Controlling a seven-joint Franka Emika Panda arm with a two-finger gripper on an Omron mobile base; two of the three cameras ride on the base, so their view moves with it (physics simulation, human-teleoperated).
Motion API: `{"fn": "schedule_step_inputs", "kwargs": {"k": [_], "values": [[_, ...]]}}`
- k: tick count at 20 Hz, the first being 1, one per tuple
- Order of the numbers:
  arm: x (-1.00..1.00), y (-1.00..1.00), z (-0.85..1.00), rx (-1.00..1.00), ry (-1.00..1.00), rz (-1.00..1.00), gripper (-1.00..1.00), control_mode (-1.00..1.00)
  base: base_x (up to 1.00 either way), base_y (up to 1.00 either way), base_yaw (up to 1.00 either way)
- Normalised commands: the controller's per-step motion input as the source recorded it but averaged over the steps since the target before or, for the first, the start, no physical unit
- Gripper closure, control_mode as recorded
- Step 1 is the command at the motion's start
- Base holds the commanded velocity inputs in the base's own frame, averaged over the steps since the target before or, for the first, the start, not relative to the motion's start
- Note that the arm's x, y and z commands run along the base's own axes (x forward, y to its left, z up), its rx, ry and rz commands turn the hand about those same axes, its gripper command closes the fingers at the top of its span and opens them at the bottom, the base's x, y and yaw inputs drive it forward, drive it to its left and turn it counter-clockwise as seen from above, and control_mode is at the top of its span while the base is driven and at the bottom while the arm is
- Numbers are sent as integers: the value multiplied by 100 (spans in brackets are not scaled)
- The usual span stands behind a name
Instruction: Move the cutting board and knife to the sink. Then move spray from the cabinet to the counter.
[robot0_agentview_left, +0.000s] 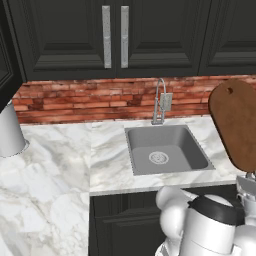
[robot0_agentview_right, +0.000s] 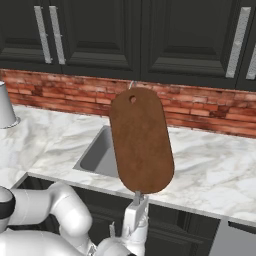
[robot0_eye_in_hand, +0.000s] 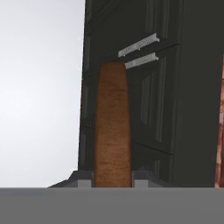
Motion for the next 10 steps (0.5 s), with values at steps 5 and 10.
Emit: {"fn": "schedule_step_inputs", "kwargs": {"k": [5, 10], "values": [[5, 0, 0, 0, 12, 0, 100, -100, 0, 0, 0], [4, 0, 0, 0, 10, 0, 100, -100, 0, 0, 0]]}}
